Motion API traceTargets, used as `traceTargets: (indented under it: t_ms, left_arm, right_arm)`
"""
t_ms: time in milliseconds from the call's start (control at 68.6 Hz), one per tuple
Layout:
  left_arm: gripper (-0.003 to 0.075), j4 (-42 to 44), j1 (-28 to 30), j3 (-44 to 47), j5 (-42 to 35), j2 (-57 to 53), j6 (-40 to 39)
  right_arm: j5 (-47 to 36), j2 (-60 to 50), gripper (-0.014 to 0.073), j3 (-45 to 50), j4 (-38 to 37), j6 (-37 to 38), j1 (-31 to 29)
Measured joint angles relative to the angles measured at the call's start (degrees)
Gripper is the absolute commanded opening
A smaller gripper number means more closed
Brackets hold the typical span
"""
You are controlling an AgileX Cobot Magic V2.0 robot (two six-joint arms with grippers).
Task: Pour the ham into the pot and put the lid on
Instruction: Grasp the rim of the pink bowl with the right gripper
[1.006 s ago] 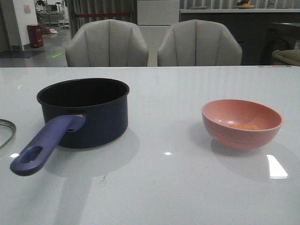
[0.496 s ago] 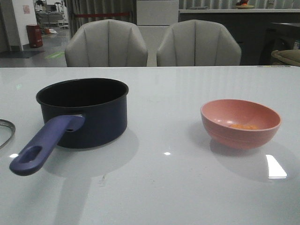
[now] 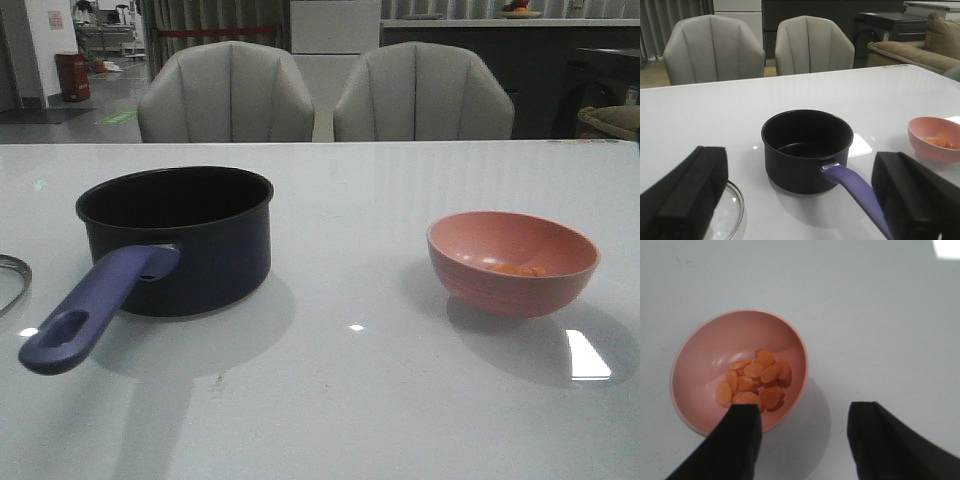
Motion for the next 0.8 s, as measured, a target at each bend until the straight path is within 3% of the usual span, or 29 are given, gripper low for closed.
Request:
traceTargets:
  t_ms: [437,510,700,802]
  left_arm:
    - [0.0627,0.0,0.0,0.0,0.0,0.0,0.0]
    - [0.0627,0.0,0.0,0.0,0.0,0.0,0.0]
    - [0.0627,0.0,0.0,0.0,0.0,0.0,0.0]
    - [0.0627,0.0,0.0,0.0,0.0,0.0,0.0]
  right_arm:
    - [2.5,27.3,0.0487,-15.0,0.7,0.0,0.0]
    - [2.7,29.9,0.0434,-16.3,0.7,0.0,0.0]
    - [3.7,34.2,0.0122,-19.4,1.7,0.0,0.0]
    - [3.7,34.4,0.0145,-19.5,2.4,0.0,0.0]
